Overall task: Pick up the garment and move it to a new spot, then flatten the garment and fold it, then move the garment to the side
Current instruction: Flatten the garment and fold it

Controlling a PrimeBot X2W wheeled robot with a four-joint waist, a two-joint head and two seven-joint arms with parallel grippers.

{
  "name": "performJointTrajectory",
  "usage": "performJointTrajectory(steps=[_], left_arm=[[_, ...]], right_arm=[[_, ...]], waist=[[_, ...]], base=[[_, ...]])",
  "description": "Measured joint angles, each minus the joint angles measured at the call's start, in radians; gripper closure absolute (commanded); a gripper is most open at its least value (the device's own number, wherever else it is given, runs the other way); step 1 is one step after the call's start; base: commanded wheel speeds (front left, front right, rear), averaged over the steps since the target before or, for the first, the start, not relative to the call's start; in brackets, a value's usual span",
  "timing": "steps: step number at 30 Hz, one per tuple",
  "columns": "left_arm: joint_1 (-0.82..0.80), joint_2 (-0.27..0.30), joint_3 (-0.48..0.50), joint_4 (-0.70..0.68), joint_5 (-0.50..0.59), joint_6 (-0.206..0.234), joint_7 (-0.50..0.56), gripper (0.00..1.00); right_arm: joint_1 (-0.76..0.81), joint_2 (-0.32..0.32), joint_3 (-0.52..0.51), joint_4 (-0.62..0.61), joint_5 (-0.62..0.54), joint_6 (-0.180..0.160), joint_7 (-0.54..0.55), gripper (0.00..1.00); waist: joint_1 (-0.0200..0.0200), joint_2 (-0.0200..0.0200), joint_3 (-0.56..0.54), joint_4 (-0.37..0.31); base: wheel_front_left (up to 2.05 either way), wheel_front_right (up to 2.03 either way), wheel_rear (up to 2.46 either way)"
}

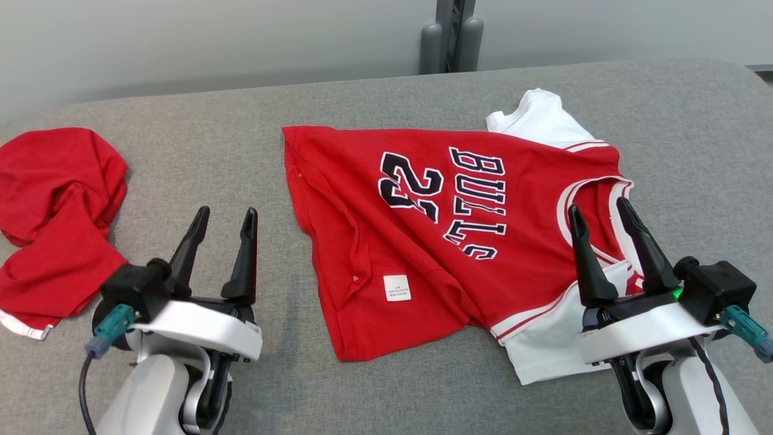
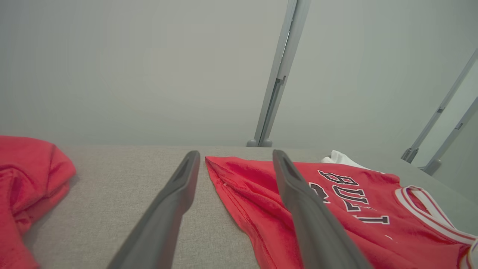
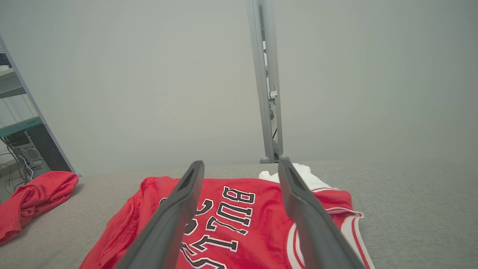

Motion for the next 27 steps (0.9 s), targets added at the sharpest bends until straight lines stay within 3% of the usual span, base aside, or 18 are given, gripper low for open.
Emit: performJointTrajectory(steps=[4,14,27], left_arm=[[0.036,-0.015,0.005,-0.033,0.058,0.002,0.0,0.0],[0.04,-0.059,-0.166,0.056,0.217,-0.023,0.026,0.0],[-0.05,-0.057,-0.222,0.212,0.272,-0.008,0.104,0.0]], right_arm=[[0.007,-0.001,0.003,-0.005,0.002,0.0,0.007,0.0],[0.011,-0.001,0.012,-0.015,0.005,0.0,0.015,0.0],[0.009,-0.001,-0.004,-0.003,0.02,0.0,-0.006,0.0]], waist=[[0.0,0.0,-0.006,-0.012],[0.0,0.0,0.017,-0.071],[0.0,0.0,0.065,-0.135]], base=[[0.0,0.0,0.0],[0.0,0.0,0.0],[0.0,0.0,0.0]])
